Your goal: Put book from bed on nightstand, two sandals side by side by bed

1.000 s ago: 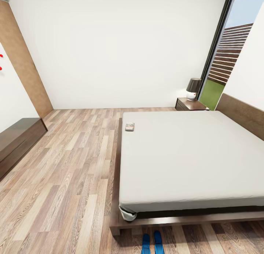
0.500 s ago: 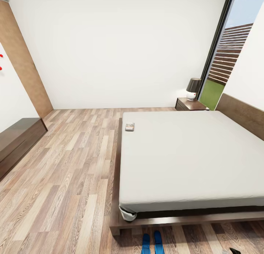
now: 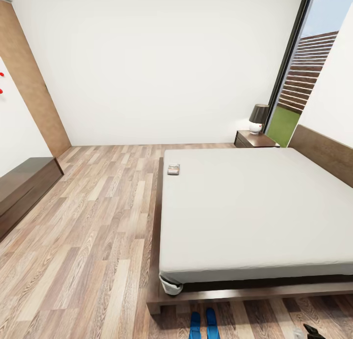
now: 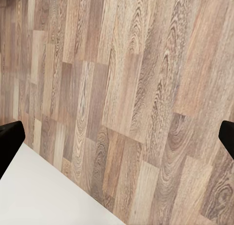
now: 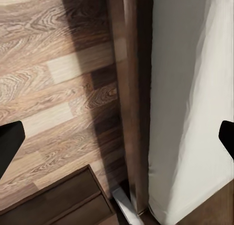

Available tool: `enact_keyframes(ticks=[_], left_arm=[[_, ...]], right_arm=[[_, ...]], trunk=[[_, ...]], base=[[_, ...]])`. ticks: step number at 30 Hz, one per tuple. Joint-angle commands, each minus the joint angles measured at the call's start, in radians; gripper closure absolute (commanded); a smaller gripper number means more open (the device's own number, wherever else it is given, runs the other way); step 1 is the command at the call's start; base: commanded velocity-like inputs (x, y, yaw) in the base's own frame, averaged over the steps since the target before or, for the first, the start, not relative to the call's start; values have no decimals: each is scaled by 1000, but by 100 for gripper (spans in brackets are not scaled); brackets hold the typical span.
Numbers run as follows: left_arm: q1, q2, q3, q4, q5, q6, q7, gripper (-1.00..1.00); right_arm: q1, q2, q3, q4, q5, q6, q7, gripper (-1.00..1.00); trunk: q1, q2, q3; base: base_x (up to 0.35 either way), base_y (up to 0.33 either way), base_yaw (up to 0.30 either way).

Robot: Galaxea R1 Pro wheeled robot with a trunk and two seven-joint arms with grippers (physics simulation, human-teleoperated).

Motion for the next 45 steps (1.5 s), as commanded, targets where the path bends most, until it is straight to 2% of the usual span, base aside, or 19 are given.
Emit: enact_keyframes(ticks=[1, 9, 11, 13, 16, 17, 21, 26, 30, 34, 37, 42, 44, 45], left_arm=[[0, 0, -8, -1, 7, -1, 4, -100], [0, 0, -8, -1, 7, -1, 4, -100], [0, 0, -8, -1, 7, -1, 4, -100], [0, 0, -8, -1, 7, -1, 4, -100], [0, 0, -8, -1, 7, -1, 4, -100], [0, 0, -8, -1, 7, -1, 4, -100], [0, 0, -8, -1, 7, -1, 4, -100], [0, 0, -8, -2, 7, -1, 4, -100], [0, 0, -8, -2, 7, -1, 4, -100], [0, 0, -8, -2, 7, -1, 4, -100], [0, 0, -8, -2, 7, -1, 4, -100], [0, 0, -8, -2, 7, -4, 4, -100], [0, 0, -8, -2, 7, -6, 4, -100], [0, 0, -8, -2, 7, -6, 4, -100]], right_arm=[[-1, -1, 8, 1, -2, -1, -5, -100], [-1, 13, 3, -18, -5, -1, -6, -100], [-1, 15, -9, -20, -12, 0, -6, -100], [-1, 16, -39, -22, -33, 0, -6, -100], [-1, 17, -106, -23, -81, 0, -6, -100], [-1, 17, -106, -23, -81, 0, -6, -100], [-1, 17, -184, -21, -135, -6, -5, -100], [-1, 17, -219, -13, -156, -10, -5, -100], [-1, 22, -232, -10, -160, -11, -5, -100], [-1, 41, -261, -7, -174, -12, -4, -100], [-1, 51, -333, -6, -230, -13, -2, -100], [-1, 58, -486, -4, -384, -16, 4, -100], [-1, 59, -523, -3, -431, -16, 4, -100], [-1, 59, -523, -3, -431, -16, 4, -100]], trunk=[[1, -2, -2], [1, -2, -2], [1, -2, -2], [1, -2, -2], [1, -2, -2], [1, -2, -2], [1, -2, -2], [1, -2, -2], [1, -2, -2], [1, -2, -2], [1, -2, -2], [1, -2, -2], [1, -2, -2], [1, -2, -2]], base=[[0, 0, 0], [0, 0, 0], [0, 0, 0], [0, 0, 0], [0, 0, 0], [0, 0, 0], [0, 0, 0], [0, 0, 0], [0, 0, 0], [0, 0, 0], [0, 0, 0], [0, 0, 0], [0, 0, 0], [0, 0, 0]])
